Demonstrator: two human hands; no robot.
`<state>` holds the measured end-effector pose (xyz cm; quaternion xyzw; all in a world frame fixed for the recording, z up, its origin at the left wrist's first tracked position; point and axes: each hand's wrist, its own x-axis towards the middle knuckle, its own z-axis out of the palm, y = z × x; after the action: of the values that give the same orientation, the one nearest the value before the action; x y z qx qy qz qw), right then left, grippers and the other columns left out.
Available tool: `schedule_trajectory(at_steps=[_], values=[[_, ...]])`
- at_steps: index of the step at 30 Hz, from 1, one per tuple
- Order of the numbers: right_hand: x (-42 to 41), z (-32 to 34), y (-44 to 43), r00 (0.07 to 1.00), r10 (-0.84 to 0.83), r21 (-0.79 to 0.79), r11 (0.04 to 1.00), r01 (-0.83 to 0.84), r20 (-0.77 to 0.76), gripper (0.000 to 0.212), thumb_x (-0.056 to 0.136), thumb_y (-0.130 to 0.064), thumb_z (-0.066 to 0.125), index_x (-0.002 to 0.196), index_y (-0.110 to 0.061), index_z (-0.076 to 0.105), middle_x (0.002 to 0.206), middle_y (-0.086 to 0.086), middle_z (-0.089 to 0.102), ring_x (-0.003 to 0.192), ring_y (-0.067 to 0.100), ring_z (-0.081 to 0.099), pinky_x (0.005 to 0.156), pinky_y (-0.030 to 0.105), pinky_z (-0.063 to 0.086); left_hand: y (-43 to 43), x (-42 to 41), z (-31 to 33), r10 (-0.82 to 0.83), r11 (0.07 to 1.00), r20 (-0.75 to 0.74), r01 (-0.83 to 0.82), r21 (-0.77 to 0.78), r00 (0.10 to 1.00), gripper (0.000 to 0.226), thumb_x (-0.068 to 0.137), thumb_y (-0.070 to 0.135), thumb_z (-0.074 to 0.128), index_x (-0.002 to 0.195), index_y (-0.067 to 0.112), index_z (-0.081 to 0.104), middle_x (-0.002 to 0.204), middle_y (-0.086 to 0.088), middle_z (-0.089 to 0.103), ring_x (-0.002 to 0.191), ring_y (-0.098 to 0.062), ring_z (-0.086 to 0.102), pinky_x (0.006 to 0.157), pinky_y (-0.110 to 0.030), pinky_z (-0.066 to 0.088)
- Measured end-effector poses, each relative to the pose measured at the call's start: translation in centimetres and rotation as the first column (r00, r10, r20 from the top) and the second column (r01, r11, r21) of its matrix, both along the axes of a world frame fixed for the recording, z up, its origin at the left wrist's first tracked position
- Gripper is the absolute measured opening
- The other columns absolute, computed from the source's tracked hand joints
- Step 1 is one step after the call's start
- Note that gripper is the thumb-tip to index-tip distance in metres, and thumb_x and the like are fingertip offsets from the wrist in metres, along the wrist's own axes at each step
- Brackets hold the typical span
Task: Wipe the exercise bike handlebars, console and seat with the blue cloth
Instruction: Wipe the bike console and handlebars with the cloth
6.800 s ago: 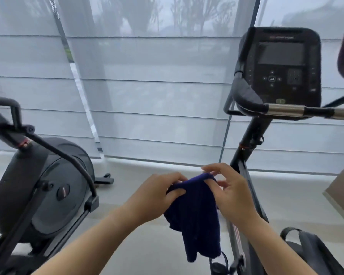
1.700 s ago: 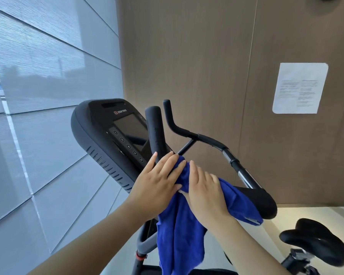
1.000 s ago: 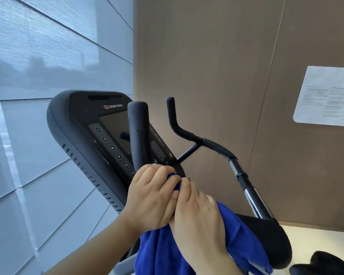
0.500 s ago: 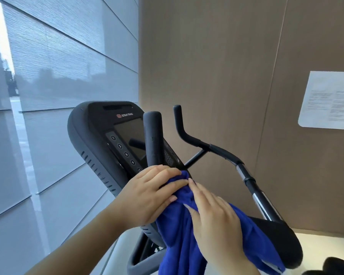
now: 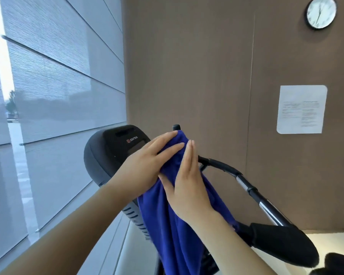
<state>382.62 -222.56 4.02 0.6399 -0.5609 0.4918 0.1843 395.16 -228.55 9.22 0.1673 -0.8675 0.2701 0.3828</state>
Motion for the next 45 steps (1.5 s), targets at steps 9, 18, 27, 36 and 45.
schedule_trajectory(at_steps=[9, 18, 27, 36, 45], values=[[1.4, -1.8, -1.1, 0.945, -0.31, -0.004, 0.95, 0.312, -0.099, 0.093, 0.093, -0.043, 0.044, 0.137, -0.01, -0.031, 0.155, 0.022, 0.011, 0.136, 0.028, 0.034, 0.103, 0.029, 0.038, -0.9, 0.6, -2.9, -0.023, 0.999, 0.053, 0.021, 0.038, 0.998, 0.095, 0.063, -0.009, 0.062, 0.146, 0.019, 0.023, 0.154, -0.006, 0.015, 0.141, -0.019, 0.011, 0.07, -0.021, 0.053], [0.3, -4.8, 3.1, 0.848, -0.433, 0.104, 0.87, 0.482, -0.307, 0.092, 0.08, -0.044, 0.068, 0.145, 0.0, 0.02, 0.145, 0.022, 0.037, 0.117, 0.028, 0.056, 0.088, 0.035, 0.051, -0.8, 2.0, -4.1, 0.007, 0.978, 0.196, 0.034, -0.206, 0.981, 0.056, 0.081, 0.018, 0.064, 0.133, 0.012, 0.046, 0.151, -0.009, 0.029, 0.14, -0.023, 0.022, 0.108, -0.048, 0.027], [-1.3, -5.5, 4.0, 0.735, -0.519, 0.226, 0.727, 0.648, -0.437, 0.065, 0.082, -0.065, 0.048, 0.115, -0.009, 0.051, 0.098, 0.0, 0.057, 0.091, 0.02, 0.058, 0.082, 0.032, 0.044, 1.6, -0.2, -5.4, 0.104, 0.948, 0.24, -0.023, -0.316, 0.965, 0.058, 0.079, 0.021, 0.05, 0.137, 0.015, 0.045, 0.144, -0.011, 0.042, 0.136, -0.03, 0.033, 0.109, -0.048, 0.02], [-0.5, -7.0, 3.8, 0.673, -0.659, 0.03, 0.707, 0.707, -0.337, 0.047, 0.077, -0.051, 0.053, 0.09, -0.006, 0.058, 0.077, 0.005, 0.06, 0.069, 0.022, 0.06, 0.069, 0.037, 0.052, 3.2, -1.2, -7.4, 0.11, 0.98, 0.204, -0.072, -0.186, 0.973, 0.06, 0.076, 0.019, 0.065, 0.133, 0.008, 0.048, 0.141, -0.012, 0.045, 0.133, -0.029, 0.037, 0.108, -0.04, 0.032], [-2.5, -9.0, 6.0, 0.76, -0.548, 0.07, 0.794, 0.604, -0.348, 0.071, 0.061, -0.018, 0.084, 0.123, -0.001, 0.056, 0.123, 0.014, 0.061, 0.11, 0.028, 0.062, 0.09, 0.043, 0.05, 4.5, -1.4, -10.3, 0.072, 0.995, 0.191, -0.056, -0.084, 0.979, 0.065, 0.068, 0.012, 0.057, 0.132, 0.006, 0.049, 0.138, -0.015, 0.048, 0.13, -0.031, 0.041, 0.102, -0.046, 0.036]])
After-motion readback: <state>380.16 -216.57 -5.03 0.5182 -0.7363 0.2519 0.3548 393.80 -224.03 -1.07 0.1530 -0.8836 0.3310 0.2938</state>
